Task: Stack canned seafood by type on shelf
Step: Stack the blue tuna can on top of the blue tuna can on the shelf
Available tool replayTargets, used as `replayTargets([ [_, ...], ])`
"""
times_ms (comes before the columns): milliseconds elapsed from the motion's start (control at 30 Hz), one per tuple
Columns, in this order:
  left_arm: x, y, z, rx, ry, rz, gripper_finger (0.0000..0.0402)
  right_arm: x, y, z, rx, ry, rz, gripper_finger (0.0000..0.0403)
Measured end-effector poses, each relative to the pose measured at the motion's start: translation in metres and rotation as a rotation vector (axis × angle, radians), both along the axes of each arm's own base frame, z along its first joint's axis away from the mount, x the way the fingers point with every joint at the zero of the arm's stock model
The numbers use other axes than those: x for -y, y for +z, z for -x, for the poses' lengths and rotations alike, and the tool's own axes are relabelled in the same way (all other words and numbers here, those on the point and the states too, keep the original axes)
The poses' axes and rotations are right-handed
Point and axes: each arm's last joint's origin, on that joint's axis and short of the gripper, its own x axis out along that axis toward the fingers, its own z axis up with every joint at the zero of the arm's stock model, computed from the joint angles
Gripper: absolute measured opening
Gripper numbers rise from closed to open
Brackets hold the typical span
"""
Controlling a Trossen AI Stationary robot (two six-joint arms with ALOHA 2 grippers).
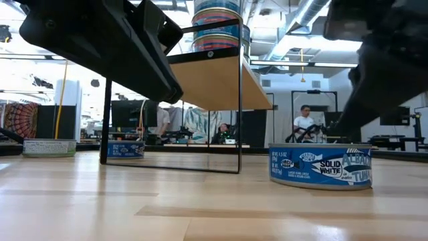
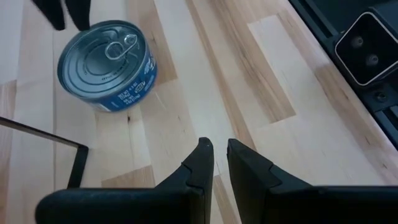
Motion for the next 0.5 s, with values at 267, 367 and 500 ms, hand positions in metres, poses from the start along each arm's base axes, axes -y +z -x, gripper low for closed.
replayTargets([
  [267, 0.0, 0.0, 0.0, -0.002, 0.003, 0.002, 0.0045, 0.015, -0.002, -0.009, -0.048, -0.052, -0.075, 0.0221],
  [367, 0.0, -0.001, 0.0, -0.008, 0.003, -0.001, 0.0045, 0.017, -0.002, -0.01, -0.051, -0.058, -0.074, 0.0213],
  [500, 0.0, -0.001, 0.001, -0.008, 0.004, -0.001, 0.0045, 0.019, -0.004, -0.01, -0.052, -0.065, -0.076, 0.0182],
])
